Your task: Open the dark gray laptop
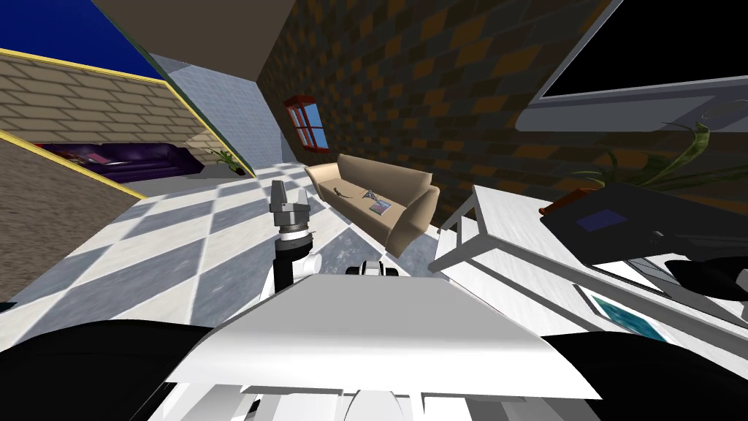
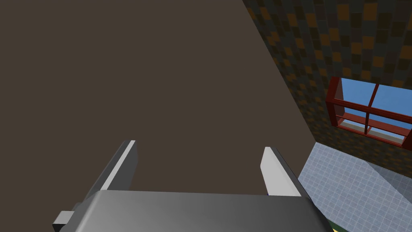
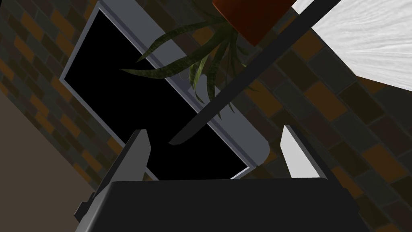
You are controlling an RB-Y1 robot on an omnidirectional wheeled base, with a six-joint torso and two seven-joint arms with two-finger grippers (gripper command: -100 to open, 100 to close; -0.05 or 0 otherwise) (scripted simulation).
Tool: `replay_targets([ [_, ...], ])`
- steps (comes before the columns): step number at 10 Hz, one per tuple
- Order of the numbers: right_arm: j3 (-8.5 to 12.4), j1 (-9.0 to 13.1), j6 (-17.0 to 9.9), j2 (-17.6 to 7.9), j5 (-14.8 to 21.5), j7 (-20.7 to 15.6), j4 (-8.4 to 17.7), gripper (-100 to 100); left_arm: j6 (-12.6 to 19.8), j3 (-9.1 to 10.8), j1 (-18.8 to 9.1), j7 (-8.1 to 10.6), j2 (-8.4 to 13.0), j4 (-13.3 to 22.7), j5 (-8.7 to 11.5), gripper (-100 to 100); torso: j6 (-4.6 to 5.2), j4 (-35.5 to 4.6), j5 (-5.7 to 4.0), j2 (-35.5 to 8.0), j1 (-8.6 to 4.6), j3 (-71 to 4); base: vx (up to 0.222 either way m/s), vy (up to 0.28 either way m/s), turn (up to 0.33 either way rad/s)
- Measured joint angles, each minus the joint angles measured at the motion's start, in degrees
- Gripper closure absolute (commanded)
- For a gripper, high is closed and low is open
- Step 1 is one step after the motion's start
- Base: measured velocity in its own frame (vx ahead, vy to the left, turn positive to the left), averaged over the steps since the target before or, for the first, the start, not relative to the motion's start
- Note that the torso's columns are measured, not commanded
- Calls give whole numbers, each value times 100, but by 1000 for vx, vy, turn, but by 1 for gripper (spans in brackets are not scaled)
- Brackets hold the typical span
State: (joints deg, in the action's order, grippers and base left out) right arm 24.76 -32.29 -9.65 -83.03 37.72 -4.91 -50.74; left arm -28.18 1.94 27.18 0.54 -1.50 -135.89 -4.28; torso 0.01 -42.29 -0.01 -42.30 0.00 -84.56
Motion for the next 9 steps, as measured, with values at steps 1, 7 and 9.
replay_targets([
  [1, -37, 150, 39, -22, 89, -28, 198, -100, 0, 0, 0, 0, 0, 0, 0, 0, -3, 1, 1, 2, 0, -2, -1, -4, 17],
  [7, -86, 167, 312, -153, -143, 136, 412, 100, 0, 0, 0, 0, 0, 0, 0, 0, 4, 7, -3, 11, -8, -8, 24, -49, -40],
  [9, -113, 49, 622, -268, -477, 369, 545, 100, 0, 1, 1, 0, 1, 0, 0, 0, 10, 2, -11, 0, -24, 0, 21, -65, -91],
])
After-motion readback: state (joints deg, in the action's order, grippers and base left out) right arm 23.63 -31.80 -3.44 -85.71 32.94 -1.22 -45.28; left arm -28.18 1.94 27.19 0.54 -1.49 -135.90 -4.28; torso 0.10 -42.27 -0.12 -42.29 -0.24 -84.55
